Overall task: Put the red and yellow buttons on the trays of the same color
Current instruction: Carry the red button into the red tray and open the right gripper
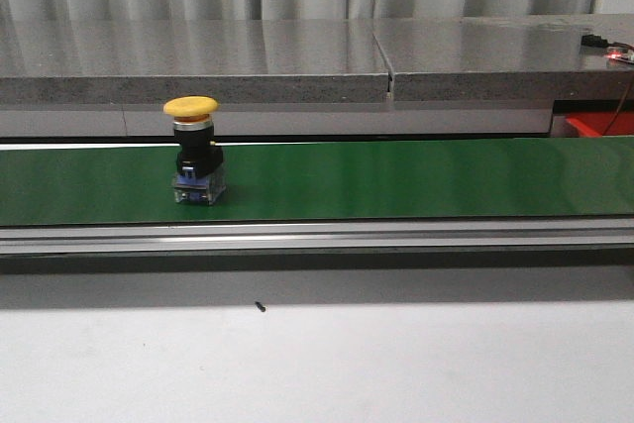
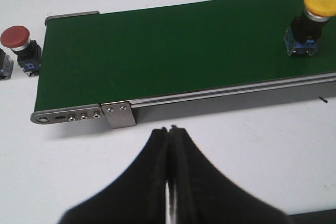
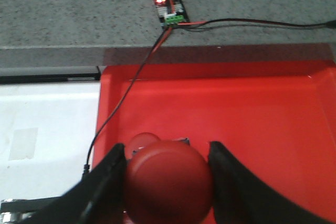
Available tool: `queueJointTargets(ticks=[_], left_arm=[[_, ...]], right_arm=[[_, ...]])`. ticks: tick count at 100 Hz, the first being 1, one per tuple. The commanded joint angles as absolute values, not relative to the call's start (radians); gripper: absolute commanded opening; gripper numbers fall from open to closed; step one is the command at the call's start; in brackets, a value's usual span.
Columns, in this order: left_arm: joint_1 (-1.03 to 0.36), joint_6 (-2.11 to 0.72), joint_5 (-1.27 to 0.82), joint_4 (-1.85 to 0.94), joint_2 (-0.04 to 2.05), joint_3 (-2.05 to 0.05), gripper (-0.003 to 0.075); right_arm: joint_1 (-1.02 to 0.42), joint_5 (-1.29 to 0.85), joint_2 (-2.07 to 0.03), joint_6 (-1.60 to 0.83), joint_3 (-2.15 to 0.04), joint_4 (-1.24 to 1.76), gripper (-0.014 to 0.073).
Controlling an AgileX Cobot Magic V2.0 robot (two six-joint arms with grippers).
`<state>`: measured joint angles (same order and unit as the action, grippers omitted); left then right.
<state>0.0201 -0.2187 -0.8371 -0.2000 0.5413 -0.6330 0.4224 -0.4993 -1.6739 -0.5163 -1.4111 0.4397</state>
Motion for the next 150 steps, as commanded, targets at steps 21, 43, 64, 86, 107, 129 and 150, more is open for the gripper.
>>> queueJointTargets(ticks=[21, 43, 64, 86, 107, 129, 150], left_arm=[[0.014, -0.209, -0.768, -0.217, 0.546, -0.660, -0.0020], [0.014, -0.209, -0.768, -0.217, 0.546, -0.660, -0.0020], [0.014, -0.209, -0.768, -0.217, 0.546, -0.660, -0.0020], [0.014, -0.209, -0.768, -0.217, 0.546, -0.660, -0.0020], [0.014, -0.209, -0.768, -0.217, 0.546, -0.660, -0.0020], [0.014, -0.209, -0.768, -0.217, 0.546, -0.660, -0.0020], [0.014, -0.209, -0.768, -0.217, 0.546, -0.660, -0.0020]], right_arm=[[0.512, -0.472, -1.755, -0.512, -1.543, 0.470, 0.0087], [0.525, -0.466, -1.864, -0.512, -1.569, 0.470, 0.0087], [0.525, -0.468, -1.959, -0.512, -1.583, 0.479, 0.0087], [0.525, -0.460, -1.999, -0.512, -1.584, 0.487, 0.0087], [0.525, -0.445, -1.999, -0.519, -1.587, 0.487, 0.0215], [0.525, -0.461, -1.999, -0.521, -1.600, 0.491, 0.0506], [0.525, -0.473, -1.948, -0.522, -1.601, 0.504, 0.0505]])
